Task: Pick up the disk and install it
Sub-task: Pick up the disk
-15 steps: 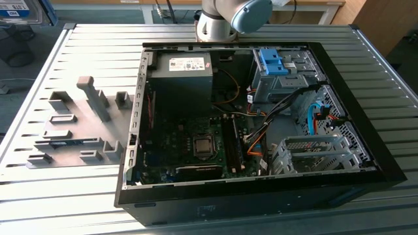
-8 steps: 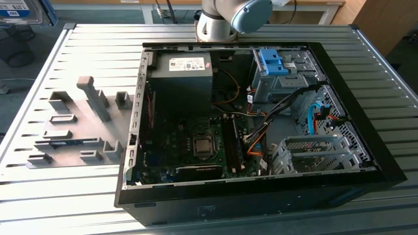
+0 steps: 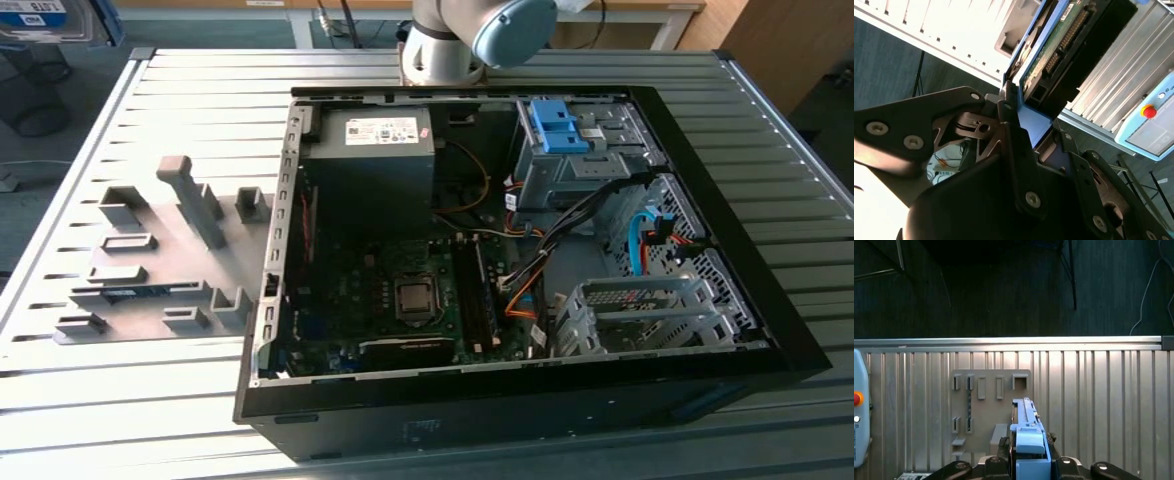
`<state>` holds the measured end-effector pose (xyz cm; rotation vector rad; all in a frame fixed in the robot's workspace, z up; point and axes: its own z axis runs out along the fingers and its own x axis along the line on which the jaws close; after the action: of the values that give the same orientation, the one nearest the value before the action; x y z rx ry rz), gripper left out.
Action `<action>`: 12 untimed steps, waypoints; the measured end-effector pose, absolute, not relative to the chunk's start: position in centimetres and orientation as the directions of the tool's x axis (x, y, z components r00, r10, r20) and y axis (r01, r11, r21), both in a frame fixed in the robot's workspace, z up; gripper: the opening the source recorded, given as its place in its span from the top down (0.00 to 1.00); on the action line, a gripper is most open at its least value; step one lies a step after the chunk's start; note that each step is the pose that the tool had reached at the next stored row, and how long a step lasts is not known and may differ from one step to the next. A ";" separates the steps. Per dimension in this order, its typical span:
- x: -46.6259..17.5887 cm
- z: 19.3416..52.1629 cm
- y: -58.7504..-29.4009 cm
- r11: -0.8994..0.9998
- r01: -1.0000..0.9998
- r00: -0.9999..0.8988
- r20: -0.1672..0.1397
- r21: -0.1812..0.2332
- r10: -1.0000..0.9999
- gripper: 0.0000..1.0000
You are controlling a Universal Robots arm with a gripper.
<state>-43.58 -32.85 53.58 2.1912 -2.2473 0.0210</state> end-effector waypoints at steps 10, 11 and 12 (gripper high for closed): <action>-43.6 53.6 -33.8 0.025 -1.000 -0.025 0.011 -0.007 -1.000 0.63; -43.6 53.6 -33.9 0.025 -1.000 -0.025 0.011 -0.007 -1.000 0.63; -43.6 53.6 -34.0 0.025 -1.000 -0.025 0.011 -0.007 -1.000 0.63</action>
<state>-43.57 -33.99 53.59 2.1912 -2.2470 0.0209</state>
